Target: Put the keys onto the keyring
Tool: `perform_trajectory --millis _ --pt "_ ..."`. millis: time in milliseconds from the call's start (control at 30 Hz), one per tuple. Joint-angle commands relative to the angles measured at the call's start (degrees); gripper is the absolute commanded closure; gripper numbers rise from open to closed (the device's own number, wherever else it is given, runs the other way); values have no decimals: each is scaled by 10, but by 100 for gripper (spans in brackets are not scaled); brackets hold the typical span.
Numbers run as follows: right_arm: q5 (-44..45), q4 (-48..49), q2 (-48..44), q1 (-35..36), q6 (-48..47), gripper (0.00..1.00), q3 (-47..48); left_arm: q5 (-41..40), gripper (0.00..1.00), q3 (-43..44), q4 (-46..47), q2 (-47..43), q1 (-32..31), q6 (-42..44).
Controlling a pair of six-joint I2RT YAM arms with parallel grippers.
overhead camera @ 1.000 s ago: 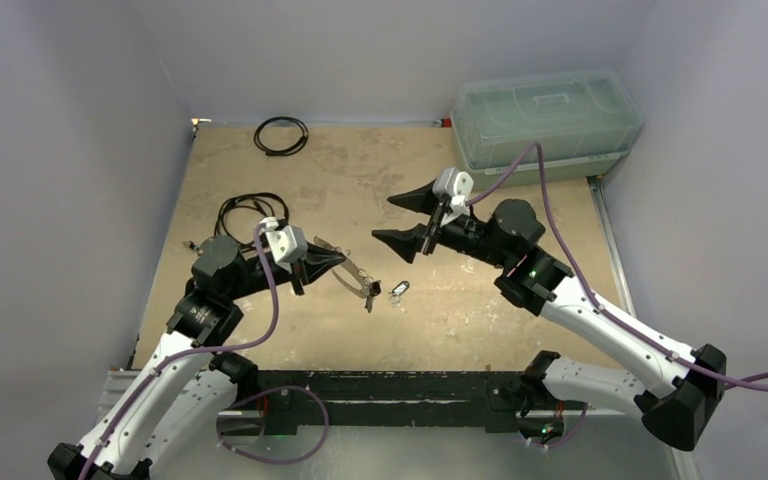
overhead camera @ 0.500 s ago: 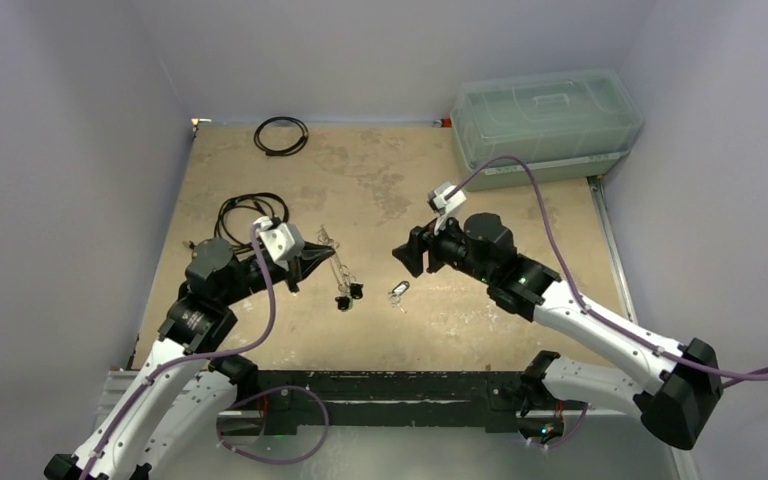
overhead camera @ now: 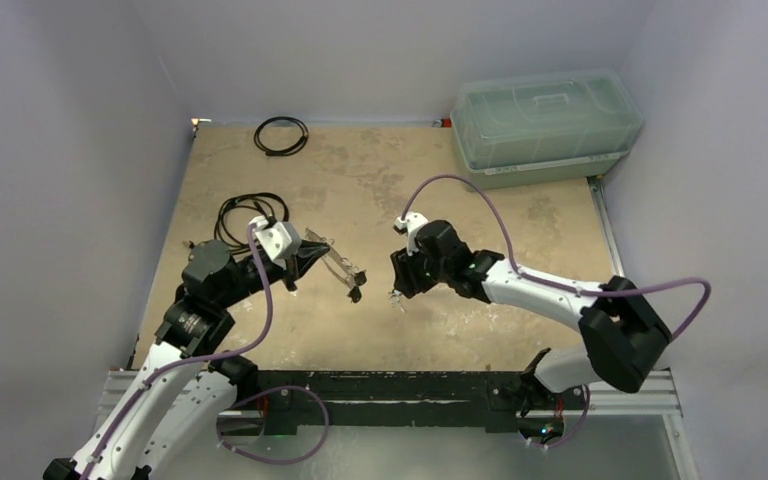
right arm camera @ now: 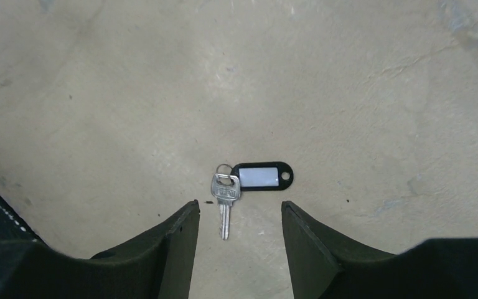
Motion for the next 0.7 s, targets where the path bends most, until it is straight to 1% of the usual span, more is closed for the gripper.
perform_trajectory --millis 0,267,667 --pt "-8 -6 35 3 -7 47 18 -8 100 27 23 -8 -3 10" --pt "-23 -2 79 19 -21 51 34 -8 100 27 24 -5 -2 9" --pt "2 -2 122 47 -38 59 60 -8 100 27 23 -4 -2 8"
